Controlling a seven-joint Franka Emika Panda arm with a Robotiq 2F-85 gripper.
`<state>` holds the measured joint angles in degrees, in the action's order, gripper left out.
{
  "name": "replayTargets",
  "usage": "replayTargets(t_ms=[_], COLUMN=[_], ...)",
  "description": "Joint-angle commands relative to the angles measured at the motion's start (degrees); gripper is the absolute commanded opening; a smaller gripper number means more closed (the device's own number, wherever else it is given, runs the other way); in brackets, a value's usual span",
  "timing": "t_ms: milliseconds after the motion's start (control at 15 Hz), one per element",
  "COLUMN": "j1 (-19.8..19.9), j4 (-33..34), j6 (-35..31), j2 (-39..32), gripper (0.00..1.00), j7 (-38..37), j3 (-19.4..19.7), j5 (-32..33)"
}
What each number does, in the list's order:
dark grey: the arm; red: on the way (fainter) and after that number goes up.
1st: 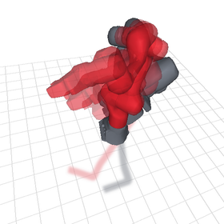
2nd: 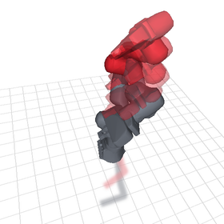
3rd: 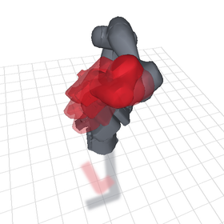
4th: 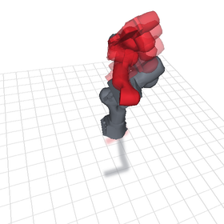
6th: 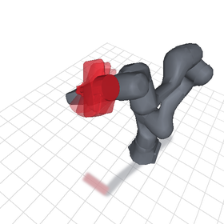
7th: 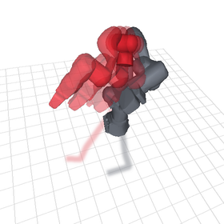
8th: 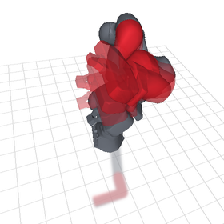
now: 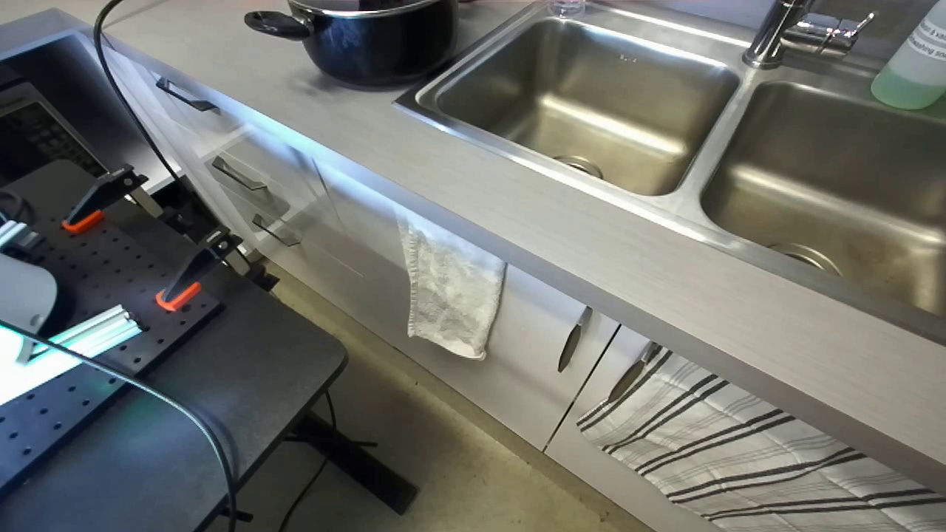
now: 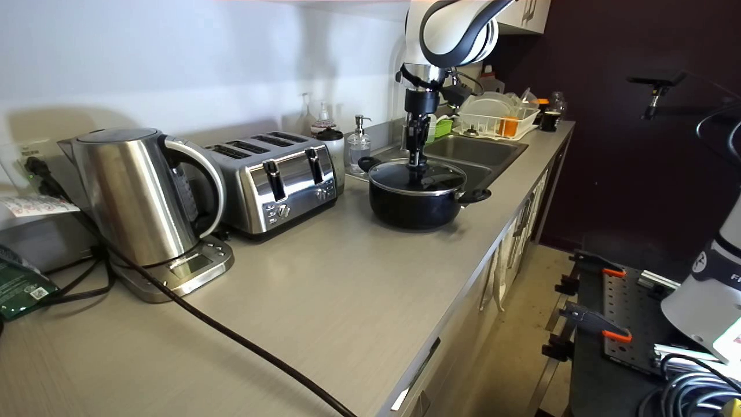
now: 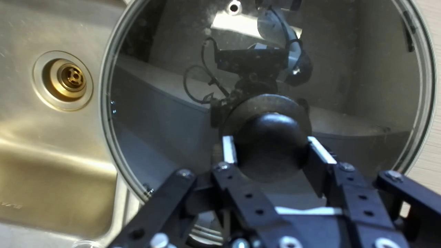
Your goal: Put the glass lid on the pot.
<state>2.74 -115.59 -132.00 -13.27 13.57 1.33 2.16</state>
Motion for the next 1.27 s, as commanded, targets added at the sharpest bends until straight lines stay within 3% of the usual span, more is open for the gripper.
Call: replayTargets(t_ms=[0, 267, 600, 1200], j1=[0.2, 0.1, -0.1, -1.2], j4=[-1.3, -1.6, -3.8, -16.5], j6=[0.6, 0.2, -0.4, -3.7], j2=[2.4, 3.3, 5.2, 15.0], gripper=[0.76, 0.99, 1.00, 1.00], j7=[-0.2, -0.1, 0.6, 5.7], j3=[0.0, -0.1, -0.4, -1.2], j5=[0.6, 0.6, 0.6, 0.7])
